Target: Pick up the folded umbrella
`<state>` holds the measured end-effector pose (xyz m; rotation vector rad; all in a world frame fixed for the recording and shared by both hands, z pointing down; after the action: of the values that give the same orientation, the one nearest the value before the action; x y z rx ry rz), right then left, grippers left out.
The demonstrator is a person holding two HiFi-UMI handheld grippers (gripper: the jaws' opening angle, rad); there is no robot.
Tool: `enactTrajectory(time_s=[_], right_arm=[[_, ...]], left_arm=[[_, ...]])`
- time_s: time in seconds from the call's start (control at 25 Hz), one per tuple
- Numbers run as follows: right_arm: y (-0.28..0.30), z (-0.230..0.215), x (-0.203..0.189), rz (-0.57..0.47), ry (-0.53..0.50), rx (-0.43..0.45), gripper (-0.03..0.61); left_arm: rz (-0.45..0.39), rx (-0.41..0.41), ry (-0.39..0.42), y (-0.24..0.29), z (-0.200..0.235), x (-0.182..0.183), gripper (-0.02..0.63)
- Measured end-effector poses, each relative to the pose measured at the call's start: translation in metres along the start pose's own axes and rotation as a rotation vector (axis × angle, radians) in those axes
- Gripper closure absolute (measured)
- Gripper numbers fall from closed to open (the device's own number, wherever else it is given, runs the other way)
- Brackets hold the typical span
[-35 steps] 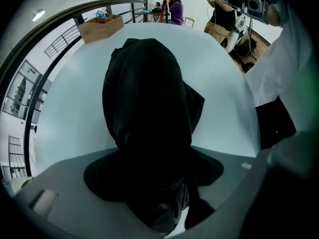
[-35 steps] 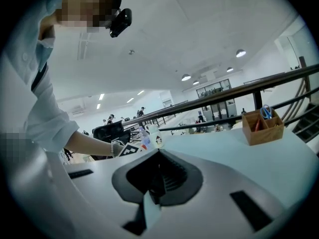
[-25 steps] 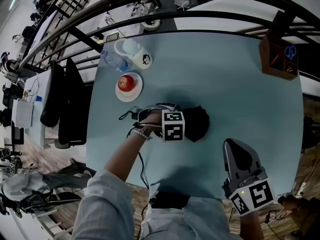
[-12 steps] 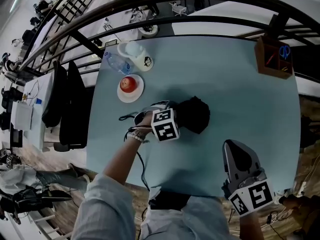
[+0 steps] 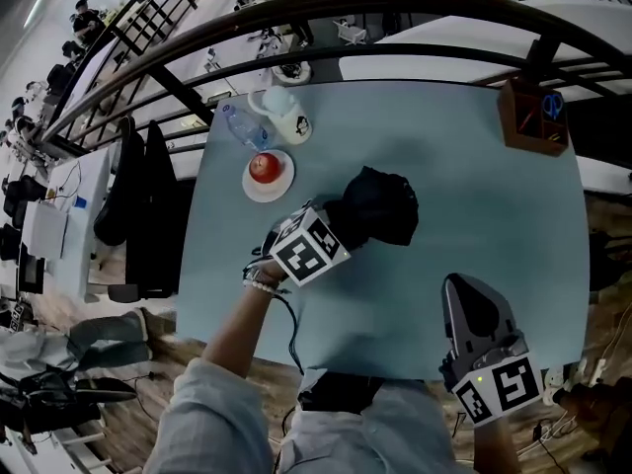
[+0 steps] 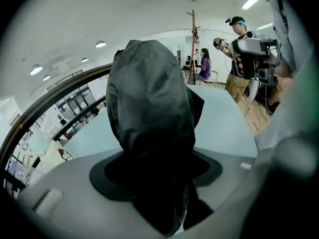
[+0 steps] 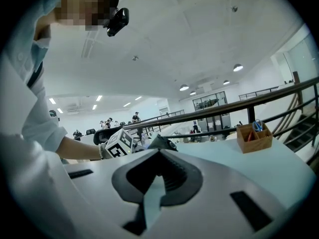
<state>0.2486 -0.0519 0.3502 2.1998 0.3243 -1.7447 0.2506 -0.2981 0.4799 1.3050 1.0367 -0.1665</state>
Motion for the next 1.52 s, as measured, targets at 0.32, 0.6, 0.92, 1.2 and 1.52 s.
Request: enactTrajectory(time_s=[0.32, 0.6, 0.92, 1.2, 1.52], right_arm=[[-0.011, 0.025, 0.013, -0.05, -0.05, -0.026, 0.58], [-0.019, 0.05, 0.032, -0.117, -0.099, -0.052, 0.58], [-0.03, 0.079, 0.052, -0.203, -0.167, -0.057, 0.58], [-0.038, 0.101, 0.069, -0.281, -0.205, -0.082, 0.58], [-0.036, 0.122, 0.078, -0.347, -0.233, -0.103, 0.58]], left_arm=[[-0.217, 0.103, -0.064, -0.066, -0.012, 0.025, 0.327], [-0.403, 0.192, -0.124, -0.131, -0.029, 0.045, 0.327], [-0.599, 0.255, -0.145, -0.204, -0.058, 0.057, 0.327], [-0.712, 0.326, -0.149, -0.262, -0.079, 0.052, 0.327], [-0.775, 0.393, -0.187, -0.304, -0.097, 0.034, 0.327]])
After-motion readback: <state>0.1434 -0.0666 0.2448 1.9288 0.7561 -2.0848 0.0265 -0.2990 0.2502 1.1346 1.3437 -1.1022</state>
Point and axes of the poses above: the fingertips, and each gripper's own axes: y forward along the fingers, z to its left, x out of its top, the point moved 7 cm from there along -y, backward along the fingers, and after that the axes turned 7 degrees about -z, right-handed, at the moved point
